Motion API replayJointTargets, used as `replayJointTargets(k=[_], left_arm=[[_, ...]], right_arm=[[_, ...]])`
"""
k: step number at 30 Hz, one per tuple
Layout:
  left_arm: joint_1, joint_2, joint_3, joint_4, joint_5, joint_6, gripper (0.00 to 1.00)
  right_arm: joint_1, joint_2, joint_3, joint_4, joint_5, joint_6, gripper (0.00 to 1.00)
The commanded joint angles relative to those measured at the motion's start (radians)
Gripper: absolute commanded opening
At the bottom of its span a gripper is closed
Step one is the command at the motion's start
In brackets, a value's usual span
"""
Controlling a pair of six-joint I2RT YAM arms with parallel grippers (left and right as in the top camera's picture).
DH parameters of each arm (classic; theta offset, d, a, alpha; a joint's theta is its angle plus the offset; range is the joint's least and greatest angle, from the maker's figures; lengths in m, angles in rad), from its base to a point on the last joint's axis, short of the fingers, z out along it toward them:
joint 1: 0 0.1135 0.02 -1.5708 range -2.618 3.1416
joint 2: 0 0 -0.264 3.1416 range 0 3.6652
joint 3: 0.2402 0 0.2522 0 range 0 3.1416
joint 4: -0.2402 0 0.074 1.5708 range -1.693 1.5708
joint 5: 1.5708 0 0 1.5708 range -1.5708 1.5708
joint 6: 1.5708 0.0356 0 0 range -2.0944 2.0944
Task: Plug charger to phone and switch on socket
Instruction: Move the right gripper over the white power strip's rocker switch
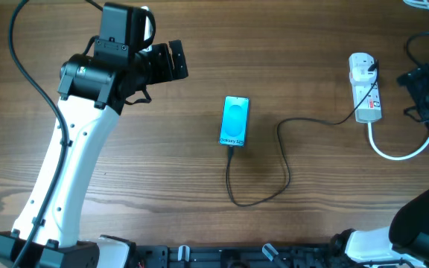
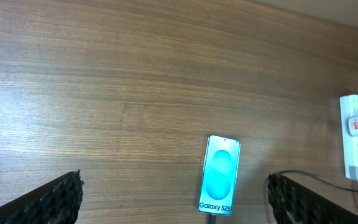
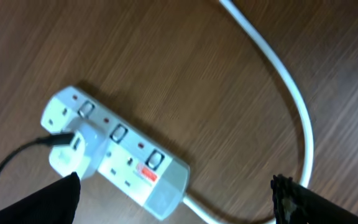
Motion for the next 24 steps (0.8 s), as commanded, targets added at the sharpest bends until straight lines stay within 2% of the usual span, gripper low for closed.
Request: replayJointTargets(k=[1, 11, 19, 21, 24], left_arm=[[-0.002, -0.001, -0.001, -0.001, -0.013, 0.009, 1.0], [-0.002, -0.001, -0.001, -0.001, -0.013, 0.009, 1.0], [-0.002, -0.001, -0.001, -0.001, -0.013, 0.009, 1.0], [-0.002, -0.001, -0.001, -0.001, -0.013, 0.009, 1.0], [-0.002, -0.001, -0.001, -0.001, -0.013, 0.009, 1.0]], right_arm=[[0.0, 0.065, -0.006, 0.058, -0.025, 0.015, 1.0], [0.001, 0.277, -0.006, 0.124, -0.044, 0.011, 1.0], [0.069, 0.292, -0.006, 0.175, 0.006, 0.018, 1.0], [0.095, 0.293, -0.006, 0.168, 0.086, 0.05, 1.0], [0.117, 0.293, -0.006, 0.168, 0.105, 0.1, 1.0]])
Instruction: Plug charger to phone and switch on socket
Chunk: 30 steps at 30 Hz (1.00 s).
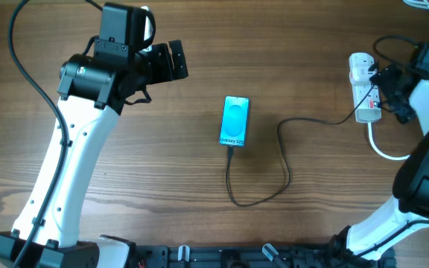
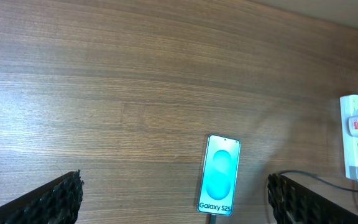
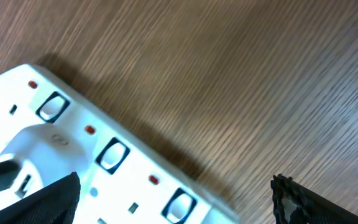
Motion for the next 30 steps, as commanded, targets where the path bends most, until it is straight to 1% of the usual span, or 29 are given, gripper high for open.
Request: replayJointTargets(k=[1, 15, 18, 24, 30], left_arm=[[-0.002, -0.001, -0.001, -0.001, -0.013, 0.008, 1.0], [-0.002, -0.001, -0.001, -0.001, -0.013, 0.009, 1.0], [-0.002, -0.001, -0.001, -0.001, -0.013, 0.009, 1.0], [-0.002, -0.001, -0.001, -0.001, -0.013, 0.009, 1.0], [-0.002, -0.001, -0.001, -0.001, -0.013, 0.009, 1.0]], right_arm=[[0.016, 0.014, -0.005, 0.0, 0.068, 0.082, 1.0], [0.012, 0.018, -0.005, 0.022, 0.108, 0.076, 1.0], [0.012, 0.04, -0.005, 0.049, 0.069, 0.021, 1.0], [0.012, 0.113, -0.005, 0.051, 0.069, 0.019, 1.0], [0.012, 0.121, -0.005, 0.054, 0.067, 0.025, 1.0]])
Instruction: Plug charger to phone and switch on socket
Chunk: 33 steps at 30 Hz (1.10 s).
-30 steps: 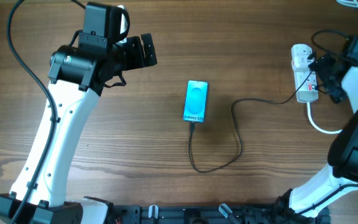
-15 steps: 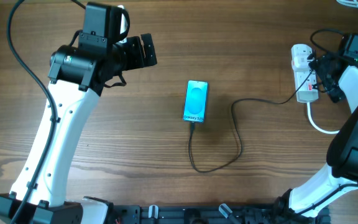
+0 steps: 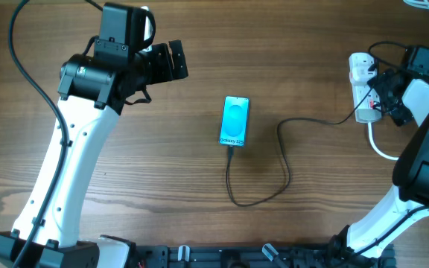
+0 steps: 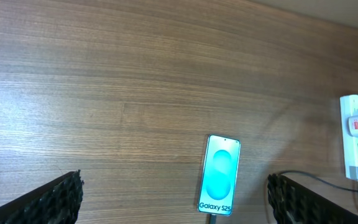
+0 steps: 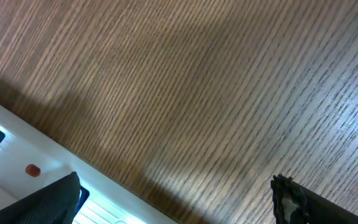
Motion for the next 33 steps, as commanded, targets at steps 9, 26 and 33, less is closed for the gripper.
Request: replayJointTargets(k=[9, 26, 33], left_arm=[[-0.002, -0.001, -0.001, -0.001, -0.013, 0.009, 1.0], [-0.002, -0.001, -0.001, -0.001, -0.013, 0.009, 1.0], [-0.002, -0.001, -0.001, -0.001, -0.013, 0.009, 1.0]], right_arm=[[0.008, 0.027, -0.006, 0.0, -0.146, -0.066, 1.0], [0.008, 0.029, -0.006, -0.033, -0.166, -0.063, 1.0], [0.007, 0.029, -0.003, -0.039, -0.183, -0.09, 1.0]])
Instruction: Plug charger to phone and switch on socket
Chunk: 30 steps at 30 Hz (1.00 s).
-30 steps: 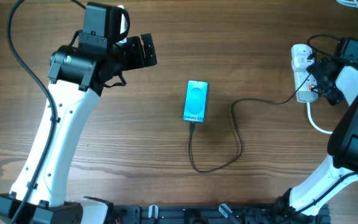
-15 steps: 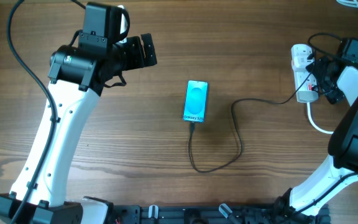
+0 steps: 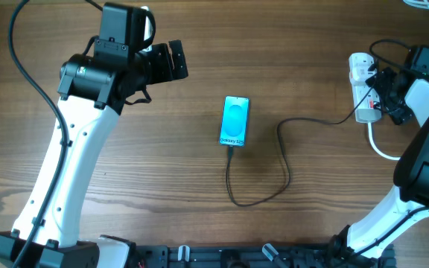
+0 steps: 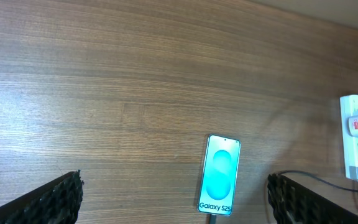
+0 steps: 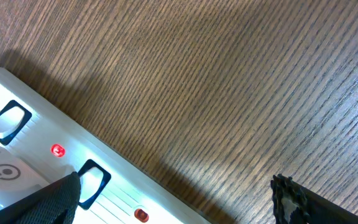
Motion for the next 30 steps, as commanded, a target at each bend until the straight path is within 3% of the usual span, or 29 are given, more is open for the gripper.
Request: replayJointTargets(k=[1, 11, 21, 30], left_arm=[[-0.002, -0.001, -0.001, -0.001, -0.013, 0.009, 1.0], [-0.002, -0.001, -0.001, -0.001, -0.013, 0.009, 1.0], [-0.002, -0.001, -0.001, -0.001, -0.013, 0.009, 1.0], [-0.002, -0.001, -0.001, -0.001, -0.013, 0.009, 1.0]], right_arm=[[0.019, 0.025, -0.006, -0.041, -0.075, -0.055, 1.0], [-0.014, -0.267, -0.004, -0.245, 0.113, 0.053, 1.0], [-0.012, -0.733, -0.005, -0.562, -0.003, 0.032, 1.0], [0.063, -1.206, -0.037, -0.716, -0.087, -0.082, 1.0]])
